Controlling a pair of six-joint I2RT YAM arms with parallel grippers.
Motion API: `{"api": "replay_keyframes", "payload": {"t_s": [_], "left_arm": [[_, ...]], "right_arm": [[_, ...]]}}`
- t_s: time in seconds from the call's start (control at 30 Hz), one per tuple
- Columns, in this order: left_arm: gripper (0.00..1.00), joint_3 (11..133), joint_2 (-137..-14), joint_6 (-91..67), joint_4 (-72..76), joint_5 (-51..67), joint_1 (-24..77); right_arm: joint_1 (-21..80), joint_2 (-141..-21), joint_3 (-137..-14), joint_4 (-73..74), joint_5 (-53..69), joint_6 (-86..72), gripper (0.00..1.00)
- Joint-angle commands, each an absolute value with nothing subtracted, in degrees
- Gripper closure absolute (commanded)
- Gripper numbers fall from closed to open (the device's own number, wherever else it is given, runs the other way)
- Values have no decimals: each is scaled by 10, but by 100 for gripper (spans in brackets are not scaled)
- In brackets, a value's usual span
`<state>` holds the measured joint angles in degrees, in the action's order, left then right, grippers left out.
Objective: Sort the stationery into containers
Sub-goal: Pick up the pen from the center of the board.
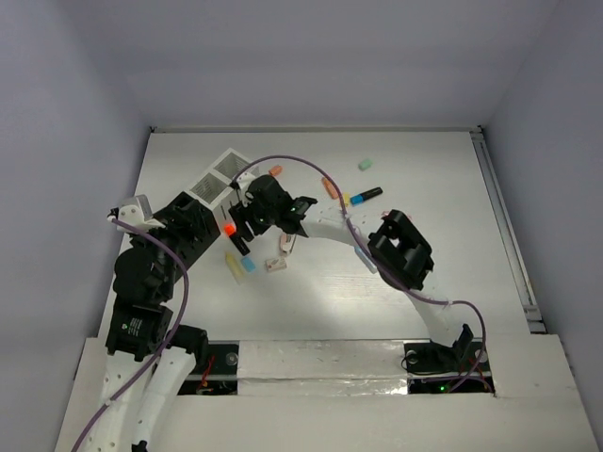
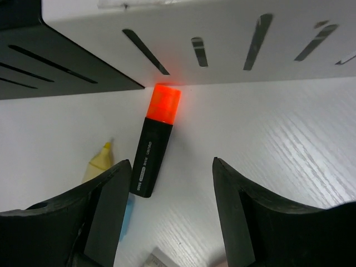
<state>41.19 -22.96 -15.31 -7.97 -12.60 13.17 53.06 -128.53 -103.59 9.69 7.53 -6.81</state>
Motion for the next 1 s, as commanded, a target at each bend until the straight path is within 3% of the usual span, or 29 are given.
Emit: {"api": "replay_keyframes", "payload": {"t_s": [0.0,0.83,0.93,0.97], "left_arm": [[36,431,-227,-148,-62,-120,135],[36,426,-230,-148,-57,-102,141],[36,426,-229,-148,-56,-101,141],[36,426,-230,-148,-56,-101,141]], "right_arm": [[557,-1303,-1067,84,22,-46,33],[578,-1432,-1151,40,-54,-45,34],[578,-1422,-1129,23,-63,-47,43],[578,-1415,-1120,19,-65,-48,62]]}}
